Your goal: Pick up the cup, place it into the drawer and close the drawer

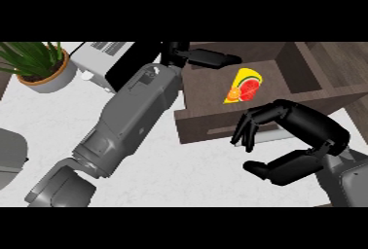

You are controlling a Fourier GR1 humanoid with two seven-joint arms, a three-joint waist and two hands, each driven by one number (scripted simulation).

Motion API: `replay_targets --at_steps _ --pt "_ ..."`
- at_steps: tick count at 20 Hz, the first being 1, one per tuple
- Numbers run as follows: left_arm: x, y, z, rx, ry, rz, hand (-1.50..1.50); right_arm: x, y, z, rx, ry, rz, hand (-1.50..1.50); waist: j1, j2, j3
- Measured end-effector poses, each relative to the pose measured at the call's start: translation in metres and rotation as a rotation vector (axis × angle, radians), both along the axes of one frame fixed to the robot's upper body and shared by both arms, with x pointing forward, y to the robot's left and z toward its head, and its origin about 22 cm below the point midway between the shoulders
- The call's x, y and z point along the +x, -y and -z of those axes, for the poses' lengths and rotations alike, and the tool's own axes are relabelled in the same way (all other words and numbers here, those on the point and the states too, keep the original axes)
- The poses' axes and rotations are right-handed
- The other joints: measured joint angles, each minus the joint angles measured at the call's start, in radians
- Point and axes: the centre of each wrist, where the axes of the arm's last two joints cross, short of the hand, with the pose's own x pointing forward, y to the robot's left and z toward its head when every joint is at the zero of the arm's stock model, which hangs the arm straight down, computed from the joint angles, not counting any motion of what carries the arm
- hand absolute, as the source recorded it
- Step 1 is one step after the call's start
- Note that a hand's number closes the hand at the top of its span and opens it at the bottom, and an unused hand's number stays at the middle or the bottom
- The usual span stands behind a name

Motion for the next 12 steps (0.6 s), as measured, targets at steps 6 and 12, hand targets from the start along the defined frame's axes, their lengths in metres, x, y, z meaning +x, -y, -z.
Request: replay_targets --at_steps 6,12 --pt "0.0 -0.005 0.009 -0.047 -0.006 -0.032 -1.5 -0.007 0.005 0.013 -0.252 0.079 0.098 -1.5 0.064 -0.009 0.001" --pt "-0.004 -0.013 0.024 -0.098 -0.008 -0.022 -1.5 0.002 -0.007 0.068 -0.409 0.061 0.191 -1.5 0.13 -0.017 0.001"
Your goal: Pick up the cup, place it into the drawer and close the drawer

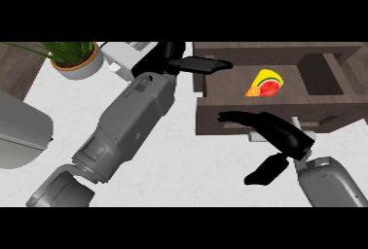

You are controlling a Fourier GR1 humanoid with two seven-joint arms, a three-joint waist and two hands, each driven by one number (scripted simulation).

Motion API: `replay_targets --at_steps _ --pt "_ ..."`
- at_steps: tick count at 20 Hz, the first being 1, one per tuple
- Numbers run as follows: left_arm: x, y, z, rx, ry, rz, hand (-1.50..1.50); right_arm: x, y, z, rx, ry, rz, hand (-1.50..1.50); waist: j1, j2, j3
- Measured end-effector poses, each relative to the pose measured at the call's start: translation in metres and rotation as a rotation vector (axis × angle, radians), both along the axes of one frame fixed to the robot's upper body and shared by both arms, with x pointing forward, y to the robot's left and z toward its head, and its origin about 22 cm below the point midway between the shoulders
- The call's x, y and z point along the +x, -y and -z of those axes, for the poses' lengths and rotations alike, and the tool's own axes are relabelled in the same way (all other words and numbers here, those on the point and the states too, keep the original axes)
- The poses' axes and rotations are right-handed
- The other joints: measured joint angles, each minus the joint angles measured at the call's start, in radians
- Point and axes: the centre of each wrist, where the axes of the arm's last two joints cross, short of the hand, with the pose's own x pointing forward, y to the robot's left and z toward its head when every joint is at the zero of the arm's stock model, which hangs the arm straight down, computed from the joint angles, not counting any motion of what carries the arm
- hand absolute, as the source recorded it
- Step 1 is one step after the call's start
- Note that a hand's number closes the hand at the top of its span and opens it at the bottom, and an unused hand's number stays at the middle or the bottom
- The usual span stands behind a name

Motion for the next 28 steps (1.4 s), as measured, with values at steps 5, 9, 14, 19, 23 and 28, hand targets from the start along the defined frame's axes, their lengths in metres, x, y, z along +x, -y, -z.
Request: replay_targets --at_steps 5,9,14,19,23,28 --pt "-0.001 -0.018 0.008 -0.04 0.007 0.002 -1.5 0.02 0.002 0.05 -0.113 -0.045 0.012 1.5 0.044 -0.002 0.0" --pt "-0.004 -0.034 0.016 -0.058 0.003 0.004 -1.5 0.043 0.01 0.078 -0.169 -0.062 0.057 1.5 0.078 -0.002 0.001" --pt "-0.009 -0.052 0.026 -0.074 0.005 0.019 -1.5 0.074 0.027 0.081 -0.124 -0.009 0.122 1.5 0.114 0.003 0.0" --pt "-0.012 -0.073 0.032 -0.086 0.002 0.027 -1.5 0.103 0.045 0.062 -0.051 0.067 0.211 1.5 0.143 0.013 0.003" --pt "-0.014 -0.088 0.034 -0.08 -0.001 0.043 -1.5 0.113 0.056 0.055 0.016 0.062 0.244 1.5 0.159 0.016 0.008" --pt "-0.018 -0.097 0.038 -0.076 -0.005 0.064 -1.5 0.114 0.064 0.054 0.081 0.021 0.245 1.5 0.17 0.015 0.011"
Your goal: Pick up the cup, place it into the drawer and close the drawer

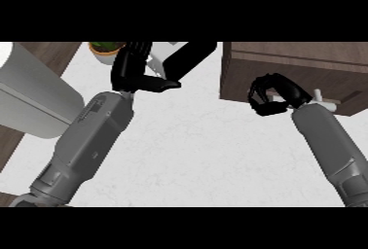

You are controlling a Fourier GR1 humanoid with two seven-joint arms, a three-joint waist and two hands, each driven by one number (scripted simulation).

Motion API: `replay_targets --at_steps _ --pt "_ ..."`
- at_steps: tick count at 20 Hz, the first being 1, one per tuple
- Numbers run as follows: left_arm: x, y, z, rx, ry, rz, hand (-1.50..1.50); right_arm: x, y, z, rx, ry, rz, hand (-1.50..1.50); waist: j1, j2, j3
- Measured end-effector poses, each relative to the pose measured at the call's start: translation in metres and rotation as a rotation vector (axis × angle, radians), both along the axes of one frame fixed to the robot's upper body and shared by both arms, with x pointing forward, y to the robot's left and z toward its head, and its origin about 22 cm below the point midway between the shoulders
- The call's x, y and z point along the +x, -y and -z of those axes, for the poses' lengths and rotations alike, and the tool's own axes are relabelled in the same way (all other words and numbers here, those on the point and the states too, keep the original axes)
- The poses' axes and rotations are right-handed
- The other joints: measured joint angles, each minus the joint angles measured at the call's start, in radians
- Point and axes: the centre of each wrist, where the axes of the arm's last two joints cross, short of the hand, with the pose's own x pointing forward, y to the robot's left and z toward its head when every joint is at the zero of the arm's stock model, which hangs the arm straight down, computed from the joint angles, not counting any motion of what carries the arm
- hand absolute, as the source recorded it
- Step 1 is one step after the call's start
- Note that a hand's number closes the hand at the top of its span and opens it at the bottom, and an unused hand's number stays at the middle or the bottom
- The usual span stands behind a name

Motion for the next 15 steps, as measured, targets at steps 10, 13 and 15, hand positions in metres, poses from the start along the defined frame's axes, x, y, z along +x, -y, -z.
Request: replay_targets --at_steps 10,13,15 --pt "-0.005 -0.009 0.005 -0.003 -0.004 0.043 -1.5 -0.002 0.019 -0.006 0.103 -0.061 -0.025 1.5 0.026 0.008 0.006" --pt "-0.006 -0.011 0.005 -0.01 -0.003 0.049 -1.5 -0.004 0.024 -0.007 0.124 -0.073 -0.035 1.5 0.034 0.011 0.007" --pt "-0.007 -0.014 0.006 -0.01 -0.004 0.051 -1.5 -0.005 0.028 -0.009 0.133 -0.079 -0.043 1.5 0.039 0.013 0.008"
